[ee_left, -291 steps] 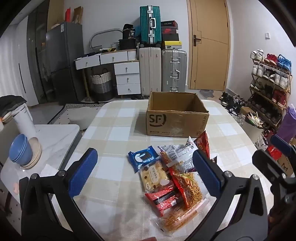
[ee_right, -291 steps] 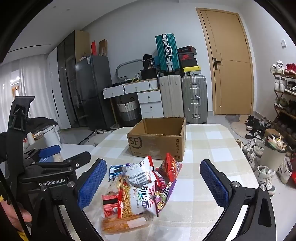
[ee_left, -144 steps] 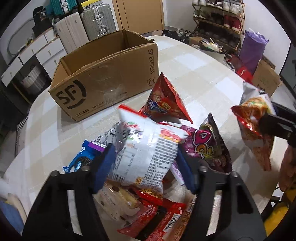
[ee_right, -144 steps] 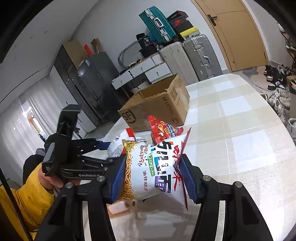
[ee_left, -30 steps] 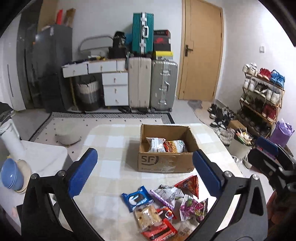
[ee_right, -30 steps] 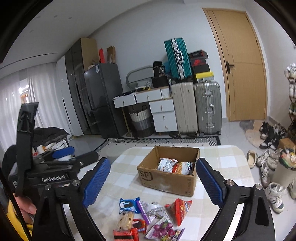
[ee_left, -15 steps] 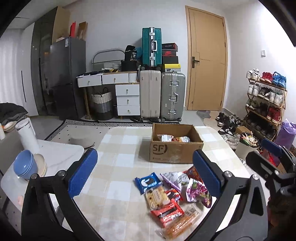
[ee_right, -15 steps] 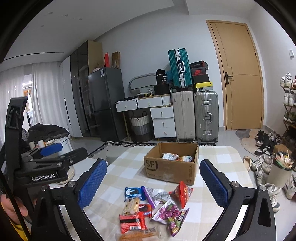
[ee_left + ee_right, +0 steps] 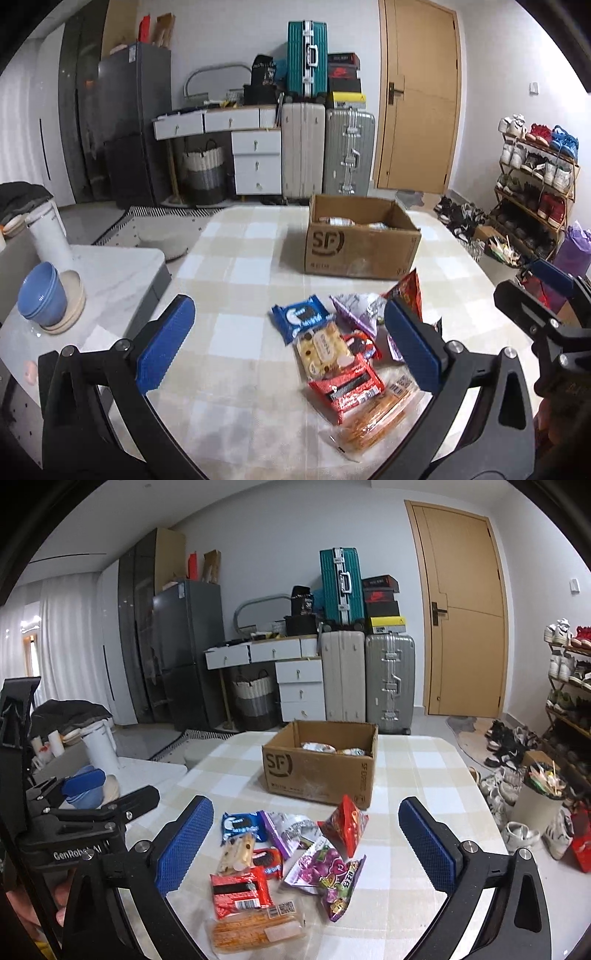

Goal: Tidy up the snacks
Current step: 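Move both tools back over the remaining snack pile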

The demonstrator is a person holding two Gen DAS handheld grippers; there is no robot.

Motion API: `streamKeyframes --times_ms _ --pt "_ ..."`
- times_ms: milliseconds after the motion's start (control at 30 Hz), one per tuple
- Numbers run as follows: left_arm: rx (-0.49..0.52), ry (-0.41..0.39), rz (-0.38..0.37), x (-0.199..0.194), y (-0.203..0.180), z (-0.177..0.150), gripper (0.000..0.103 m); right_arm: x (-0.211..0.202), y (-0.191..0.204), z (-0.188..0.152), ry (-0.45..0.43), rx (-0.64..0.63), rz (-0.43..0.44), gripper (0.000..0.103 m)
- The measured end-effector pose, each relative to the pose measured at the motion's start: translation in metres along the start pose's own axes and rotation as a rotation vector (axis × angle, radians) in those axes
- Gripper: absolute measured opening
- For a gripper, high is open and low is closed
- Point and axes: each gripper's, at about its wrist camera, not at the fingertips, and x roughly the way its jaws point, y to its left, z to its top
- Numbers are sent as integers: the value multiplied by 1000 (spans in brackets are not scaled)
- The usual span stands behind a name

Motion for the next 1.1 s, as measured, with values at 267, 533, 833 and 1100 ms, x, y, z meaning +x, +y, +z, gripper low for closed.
streamKeyframes --times_ms 267,533,833,1100 --pt "13 36 -11 26 -11 -13 103 14 -10 -9 19 17 -5 102" --pt "29 62 -13 37 -20 -23 103 16 -19 -13 22 37 -5 102" --pt "45 53 -10 38 -27 -26 103 11 -22 -16 0 50 -6 102" --pt "48 67 -14 39 -30 -33 103 13 -25 -22 9 55 -3 102"
